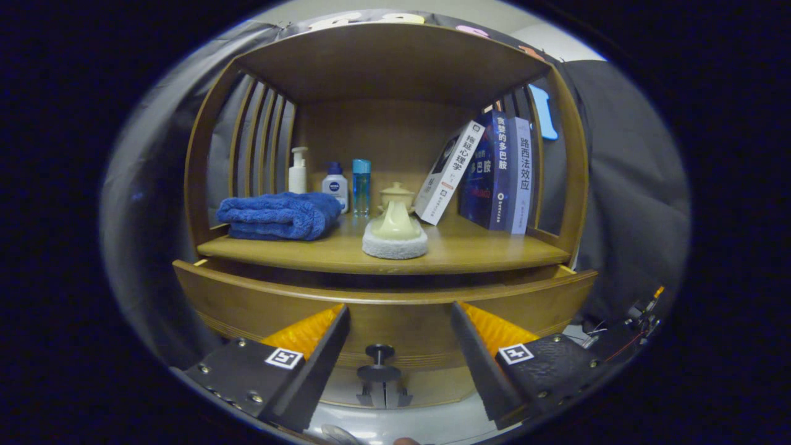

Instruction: Pull open the drawer, take out the items inside it, and place them on the countertop above the cabinet.

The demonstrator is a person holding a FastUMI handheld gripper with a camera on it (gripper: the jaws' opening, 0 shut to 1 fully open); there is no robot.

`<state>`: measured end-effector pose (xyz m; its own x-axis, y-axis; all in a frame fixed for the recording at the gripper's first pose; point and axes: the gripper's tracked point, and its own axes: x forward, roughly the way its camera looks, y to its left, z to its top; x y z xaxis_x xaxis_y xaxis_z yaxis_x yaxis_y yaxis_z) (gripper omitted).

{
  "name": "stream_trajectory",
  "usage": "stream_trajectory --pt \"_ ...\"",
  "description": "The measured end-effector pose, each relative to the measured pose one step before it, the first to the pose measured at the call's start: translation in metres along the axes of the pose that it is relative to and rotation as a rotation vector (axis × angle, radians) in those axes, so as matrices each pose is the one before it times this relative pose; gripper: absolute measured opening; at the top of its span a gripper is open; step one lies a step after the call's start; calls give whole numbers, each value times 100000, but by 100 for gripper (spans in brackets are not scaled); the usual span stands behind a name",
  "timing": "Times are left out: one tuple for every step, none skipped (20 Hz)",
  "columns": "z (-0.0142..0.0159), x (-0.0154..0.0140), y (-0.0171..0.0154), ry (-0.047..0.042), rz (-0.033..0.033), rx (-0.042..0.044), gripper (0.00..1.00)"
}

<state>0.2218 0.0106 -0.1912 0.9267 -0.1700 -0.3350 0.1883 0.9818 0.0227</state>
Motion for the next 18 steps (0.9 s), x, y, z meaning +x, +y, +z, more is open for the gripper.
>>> stream_trajectory --pt "96 293 71 -98 -86 -360 99" --pt "61 190 -10 -198 -109 -511 99" --pt "61 285 -14 -218 -254 -564 99" --pt "73 225 36 -232 -226 -561 99" --pt "61 216 22 -127 -218 -575 99" --pt "94 129 3 -324 -151 -403 99" --pt "20 211 45 -261 -209 -385 99" --pt "43 201 -20 -192 -193 -241 99" --pt "36 105 27 -82 -139 -174 99" --pt "-28 67 41 -138 -139 -116 99" --pt "88 146 2 20 -115 -126 99" --pt "7 212 59 -183 -13 -60 99" --pt "20 61 -16 -33 -12 -226 99" --pt "51 270 -27 -72 37 -211 99" --pt "94 161 64 -19 24 -293 99" --pt "11 225 3 -312 -5 -368 99" --pt "67 188 -3 -235 -142 -458 99" --pt "-22 269 19 75 -23 -268 99"
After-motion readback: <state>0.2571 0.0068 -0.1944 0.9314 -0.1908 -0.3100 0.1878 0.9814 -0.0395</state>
